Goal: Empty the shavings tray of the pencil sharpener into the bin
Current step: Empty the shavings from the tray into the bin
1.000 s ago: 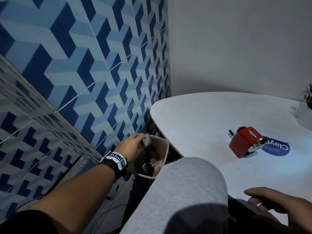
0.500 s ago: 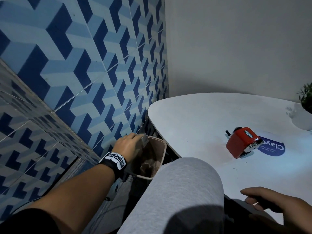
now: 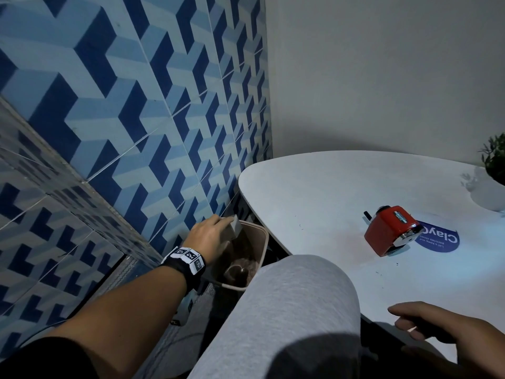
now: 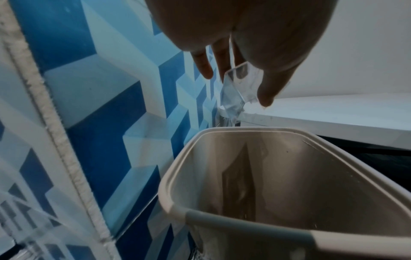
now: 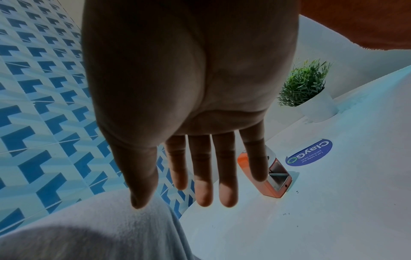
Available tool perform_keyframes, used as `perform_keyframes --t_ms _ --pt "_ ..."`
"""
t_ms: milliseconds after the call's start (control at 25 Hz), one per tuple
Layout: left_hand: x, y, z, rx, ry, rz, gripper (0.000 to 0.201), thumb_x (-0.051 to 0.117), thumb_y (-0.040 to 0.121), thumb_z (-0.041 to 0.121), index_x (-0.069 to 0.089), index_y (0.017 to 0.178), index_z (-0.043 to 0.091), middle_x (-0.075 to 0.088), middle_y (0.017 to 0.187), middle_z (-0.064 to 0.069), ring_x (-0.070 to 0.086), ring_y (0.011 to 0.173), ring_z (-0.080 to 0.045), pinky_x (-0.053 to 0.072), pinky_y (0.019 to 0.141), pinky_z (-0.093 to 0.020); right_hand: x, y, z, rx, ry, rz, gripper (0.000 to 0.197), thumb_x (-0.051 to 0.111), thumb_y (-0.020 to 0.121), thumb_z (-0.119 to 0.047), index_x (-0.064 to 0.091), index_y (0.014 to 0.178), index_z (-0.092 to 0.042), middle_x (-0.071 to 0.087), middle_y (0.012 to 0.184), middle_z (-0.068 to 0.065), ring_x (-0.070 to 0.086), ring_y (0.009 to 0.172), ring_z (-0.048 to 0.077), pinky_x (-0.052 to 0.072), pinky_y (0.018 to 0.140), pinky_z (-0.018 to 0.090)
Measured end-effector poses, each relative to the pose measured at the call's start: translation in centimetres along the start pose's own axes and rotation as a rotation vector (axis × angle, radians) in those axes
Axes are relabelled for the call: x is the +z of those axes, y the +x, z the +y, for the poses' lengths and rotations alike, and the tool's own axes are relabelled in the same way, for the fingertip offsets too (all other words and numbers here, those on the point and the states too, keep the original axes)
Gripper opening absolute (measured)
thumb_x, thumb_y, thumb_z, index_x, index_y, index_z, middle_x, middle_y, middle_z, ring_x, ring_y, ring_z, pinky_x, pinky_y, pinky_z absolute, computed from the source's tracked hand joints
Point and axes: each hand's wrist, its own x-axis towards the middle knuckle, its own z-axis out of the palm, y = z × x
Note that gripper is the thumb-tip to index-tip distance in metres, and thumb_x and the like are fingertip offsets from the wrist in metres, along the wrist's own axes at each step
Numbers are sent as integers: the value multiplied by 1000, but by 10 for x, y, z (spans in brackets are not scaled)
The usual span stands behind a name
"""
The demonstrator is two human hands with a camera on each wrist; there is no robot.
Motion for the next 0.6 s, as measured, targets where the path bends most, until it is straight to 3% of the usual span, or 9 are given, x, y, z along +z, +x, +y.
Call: perform_keyframes --t_ms 80,160,240,320,400,480,600 --pt "0 2 2 -6 -18 -12 68 74 92 23 47 154 29 60 139 -3 62 122 -28 52 104 -42 -2 -2 -7 12 31 -12 60 84 63 -59 51 109 -79 70 102 -42 66 102 -15 47 90 8" --pt "-1 3 3 -1 -27 -25 68 74 92 21 47 154 29 59 141 -3 62 123 -28 54 101 -41 -4 -1 -8 40 31 -10 73 60 40 -95 48 111 -80 67 104 -46 64 103 -16 45 90 8" --pt "0 4 3 2 -34 -43 68 74 91 20 47 153 30 58 142 -2 63 124 -27 55 100 -41 -4 -1 -7 34 2 21 83 45 32 -104 46 112 -81 66 105 -48 64 104 -17 44 89 7" --pt "0 4 3 6 -25 -48 68 74 91 20 47 153 30 59 142 -2 63 124 -28 55 101 -41 -5 -3 -12 24 13 13 72 57 41 -96 46 110 -81 66 103 -48 64 103 -17 46 91 9" --pt "0 4 4 5 -20 -36 67 73 92 22 47 154 29 59 142 -4 62 124 -29 52 104 -41 -6 -5 -16 4 31 8 61 81 62 -63 46 108 -83 67 101 -47 64 102 -19 46 91 11" --pt "-2 4 7 -5 -32 -29 68 73 93 25 46 155 27 59 141 -5 62 124 -29 50 105 -40 -6 -3 -15 14 4 13 71 87 73 -36 45 106 -83 67 99 -48 63 102 -21 44 89 7" --pt "-5 6 10 -23 -74 -44 70 73 94 26 43 157 26 57 143 -6 60 127 -28 50 104 -37 -6 -1 -13 8 -16 2 74 86 75 -32 44 107 -84 64 102 -50 61 104 -22 41 87 2"
